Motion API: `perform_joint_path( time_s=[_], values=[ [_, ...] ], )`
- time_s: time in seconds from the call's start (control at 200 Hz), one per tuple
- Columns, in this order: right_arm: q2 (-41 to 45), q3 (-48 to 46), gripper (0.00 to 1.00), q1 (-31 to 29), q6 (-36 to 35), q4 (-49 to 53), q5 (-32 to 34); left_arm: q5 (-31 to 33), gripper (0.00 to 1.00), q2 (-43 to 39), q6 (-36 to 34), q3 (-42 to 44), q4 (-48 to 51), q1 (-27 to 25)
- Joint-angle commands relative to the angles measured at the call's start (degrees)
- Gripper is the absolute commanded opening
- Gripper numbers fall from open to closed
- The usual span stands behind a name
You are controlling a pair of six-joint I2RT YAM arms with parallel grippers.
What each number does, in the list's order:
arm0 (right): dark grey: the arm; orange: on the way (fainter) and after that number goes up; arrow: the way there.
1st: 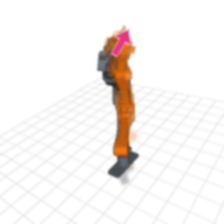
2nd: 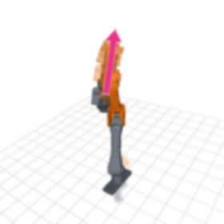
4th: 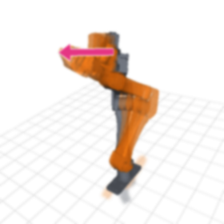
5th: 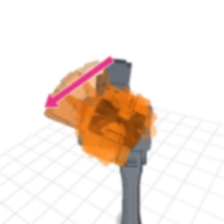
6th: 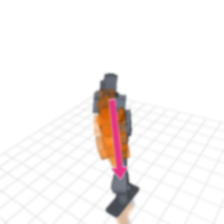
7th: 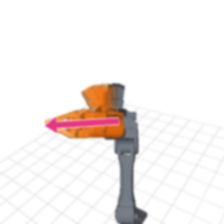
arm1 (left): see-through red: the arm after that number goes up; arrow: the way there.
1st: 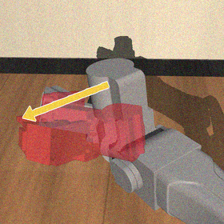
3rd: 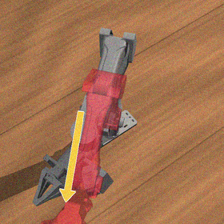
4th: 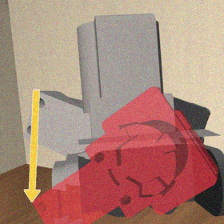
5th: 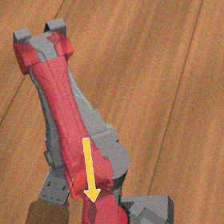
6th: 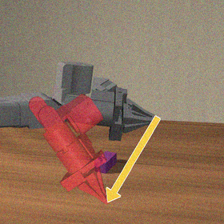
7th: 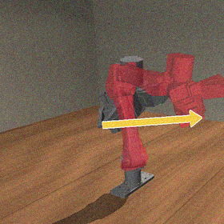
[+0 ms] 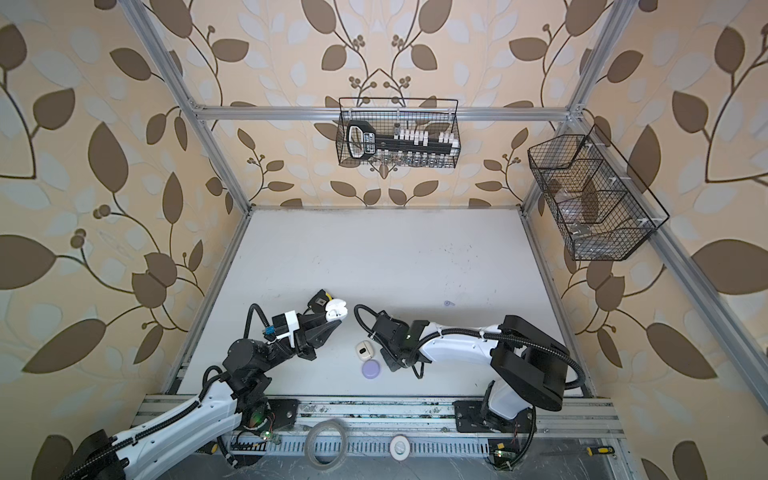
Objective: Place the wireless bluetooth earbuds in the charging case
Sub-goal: 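Lower the right gripper around the white earbud and close on it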
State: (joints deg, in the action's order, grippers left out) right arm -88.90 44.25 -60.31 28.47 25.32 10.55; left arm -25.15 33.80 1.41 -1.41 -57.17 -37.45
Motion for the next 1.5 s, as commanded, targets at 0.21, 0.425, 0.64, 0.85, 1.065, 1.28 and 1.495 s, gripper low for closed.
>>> perform_joint_path(
  time_s=[0.21,0.425,0.64,0.85,1.065,1.28,1.495],
  values=[
    [-0.5,-0.7,0.29,-0.2,0.2,2.2,0.7,-1.2,0.00,-0.1,-1.1,-2.7,-2.5,-0.1],
    [-0.2,-1.0,0.21,-0.2,0.5,1.7,0.6,-1.2,0.00,-0.1,-1.1,-2.7,-2.5,-0.1],
    [0.6,-1.8,0.28,-0.5,0.9,1.1,0.5,-1.3,0.00,0.4,-1.1,-2.8,-2.6,-0.1],
    [1.2,-2.8,0.27,-0.5,0.9,0.3,-0.2,-1.4,0.00,0.7,-1.3,-2.8,-2.8,-0.1],
    [1.1,-3.3,0.21,-0.4,0.8,-0.4,-0.5,-1.3,0.00,0.7,-1.4,-2.8,-2.5,-0.1],
    [1.8,-4.6,0.18,-0.2,1.7,-1.7,-0.8,-1.3,0.00,0.8,-1.4,-2.8,-2.5,-0.1],
    [8.1,-6.3,0.14,0.0,6.0,-5.1,0.0,-1.4,0.00,0.6,-1.4,-2.7,-2.6,-0.1]
  ],
)
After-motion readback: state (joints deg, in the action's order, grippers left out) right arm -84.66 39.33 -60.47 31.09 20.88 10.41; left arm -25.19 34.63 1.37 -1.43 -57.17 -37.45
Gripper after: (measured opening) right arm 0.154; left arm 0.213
